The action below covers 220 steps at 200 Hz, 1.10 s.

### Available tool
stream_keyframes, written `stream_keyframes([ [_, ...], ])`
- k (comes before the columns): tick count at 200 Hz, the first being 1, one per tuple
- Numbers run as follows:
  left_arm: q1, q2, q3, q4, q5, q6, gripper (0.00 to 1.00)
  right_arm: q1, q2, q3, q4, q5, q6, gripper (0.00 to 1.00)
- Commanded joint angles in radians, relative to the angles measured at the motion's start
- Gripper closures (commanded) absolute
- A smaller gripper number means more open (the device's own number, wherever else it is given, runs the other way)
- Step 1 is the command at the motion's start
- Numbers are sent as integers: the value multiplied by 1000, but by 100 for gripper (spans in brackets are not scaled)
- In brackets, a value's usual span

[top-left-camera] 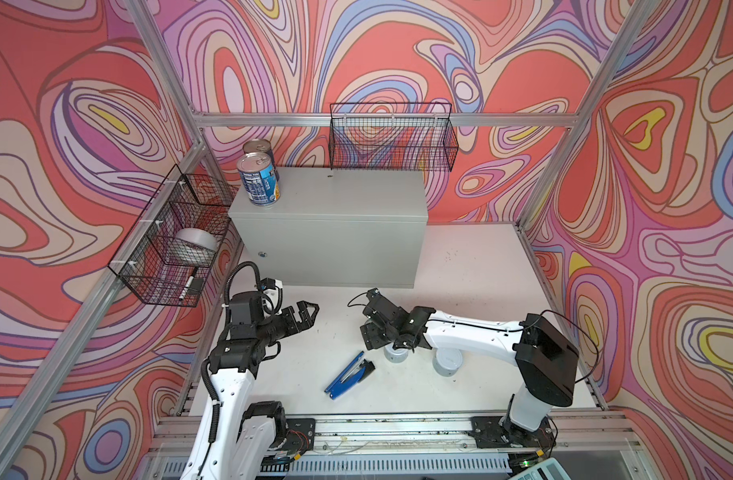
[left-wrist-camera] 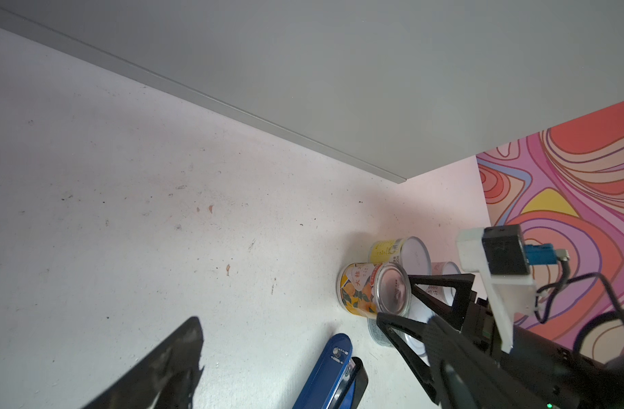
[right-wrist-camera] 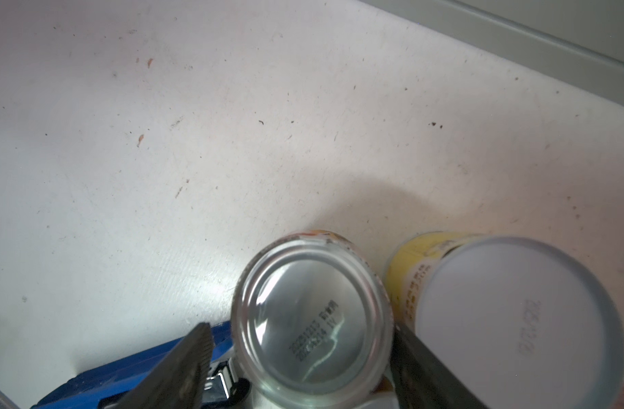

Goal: Place and organize the canned foods onto the counter
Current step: 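Lower the right gripper around the orange fruit-labelled can and close it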

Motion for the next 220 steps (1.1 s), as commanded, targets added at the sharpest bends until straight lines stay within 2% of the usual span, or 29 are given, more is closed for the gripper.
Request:
stream_keyframes([
  [1,-3,2,2,-23,-11,6,0,7,3,11,50,-31,1,20],
  [133,-3,18,2,-20,-6,5,0,6,92,74,7,33,-21,24],
  [172,-3,28,3,-20,-1,3,0,6,101,87,2,58,-11,35],
  [220,-3,22,2,-22,-5,3,0,7,77,61,9,88,-4,35],
])
